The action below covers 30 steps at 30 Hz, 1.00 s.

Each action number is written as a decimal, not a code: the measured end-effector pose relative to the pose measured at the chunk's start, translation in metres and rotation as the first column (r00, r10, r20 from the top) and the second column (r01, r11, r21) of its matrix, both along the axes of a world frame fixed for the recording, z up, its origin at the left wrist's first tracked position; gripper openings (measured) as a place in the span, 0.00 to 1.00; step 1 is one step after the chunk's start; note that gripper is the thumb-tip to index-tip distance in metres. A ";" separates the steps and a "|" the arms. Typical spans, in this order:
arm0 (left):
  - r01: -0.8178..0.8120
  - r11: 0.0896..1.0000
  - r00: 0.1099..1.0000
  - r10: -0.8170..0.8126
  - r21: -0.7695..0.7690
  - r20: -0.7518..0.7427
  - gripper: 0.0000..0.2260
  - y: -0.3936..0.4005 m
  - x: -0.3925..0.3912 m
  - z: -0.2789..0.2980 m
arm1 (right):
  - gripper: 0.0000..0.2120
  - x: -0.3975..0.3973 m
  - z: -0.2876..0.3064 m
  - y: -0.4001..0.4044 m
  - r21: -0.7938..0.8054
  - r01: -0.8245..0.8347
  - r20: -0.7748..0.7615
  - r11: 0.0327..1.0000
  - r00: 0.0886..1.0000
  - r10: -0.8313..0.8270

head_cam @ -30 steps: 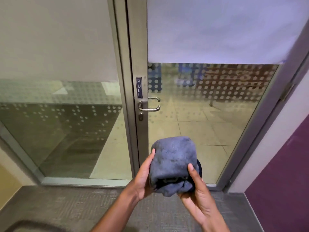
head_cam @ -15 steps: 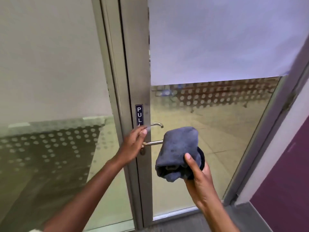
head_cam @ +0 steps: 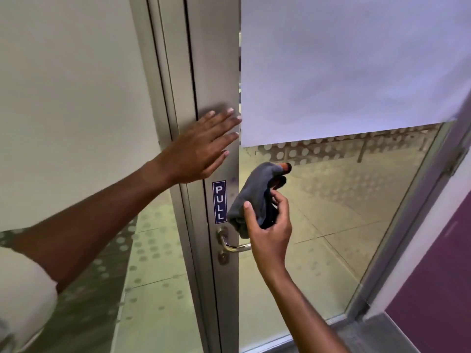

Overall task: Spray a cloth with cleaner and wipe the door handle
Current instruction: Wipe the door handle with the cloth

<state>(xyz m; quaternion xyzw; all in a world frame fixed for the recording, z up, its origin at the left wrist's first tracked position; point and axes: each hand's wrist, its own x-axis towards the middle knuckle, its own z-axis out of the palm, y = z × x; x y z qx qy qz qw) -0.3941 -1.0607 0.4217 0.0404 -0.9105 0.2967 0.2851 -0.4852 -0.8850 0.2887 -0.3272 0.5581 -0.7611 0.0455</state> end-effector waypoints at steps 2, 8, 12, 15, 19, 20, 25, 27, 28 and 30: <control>0.008 0.998 0.999 -0.006 -0.057 0.034 0.20 -0.008 -0.004 0.007 | 0.22 -0.002 0.002 -0.022 0.037 0.061 -0.121 0.997 0.991 -0.056; -0.024 0.986 0.999 0.028 -0.165 0.023 0.21 -0.019 -0.008 0.010 | 0.27 -0.007 0.004 -0.070 0.155 0.162 -0.461 0.975 0.884 -0.074; -0.047 0.978 0.999 0.045 -0.202 -0.014 0.21 -0.020 -0.012 0.005 | 0.27 -0.011 0.007 -0.080 0.170 0.379 -0.658 0.910 0.731 -0.181; -0.043 0.978 0.999 0.036 -0.206 -0.039 0.21 -0.022 -0.015 0.004 | 0.28 -0.016 0.007 -0.082 0.224 0.413 -0.719 0.883 0.681 -0.136; -0.018 0.981 0.998 0.005 -0.194 -0.065 0.21 -0.024 -0.017 0.004 | 0.29 -0.015 -0.004 -0.086 0.281 0.458 -0.740 0.843 0.663 -0.113; -0.011 0.981 0.997 -0.004 -0.194 -0.077 0.21 -0.024 -0.017 0.004 | 0.28 -0.015 -0.010 -0.087 0.294 0.458 -0.739 0.839 0.666 -0.104; -0.014 0.980 0.993 -0.010 -0.200 -0.118 0.21 -0.023 -0.021 0.000 | 0.25 -0.020 -0.056 -0.073 0.485 0.348 -0.669 0.802 0.738 0.084; -0.028 0.981 0.992 0.004 -0.191 -0.125 0.21 -0.022 -0.022 -0.002 | 0.24 -0.021 -0.074 -0.069 0.551 0.312 -0.634 0.774 0.760 0.145; -0.033 0.981 0.992 0.009 -0.191 -0.128 0.22 -0.022 -0.022 -0.002 | 0.23 -0.022 -0.080 -0.069 0.571 0.300 -0.612 0.764 0.776 0.153; -0.041 0.979 0.991 0.014 -0.198 -0.133 0.22 -0.023 -0.022 -0.002 | 0.20 -0.026 -0.084 -0.070 0.599 0.250 -0.546 0.761 0.822 0.160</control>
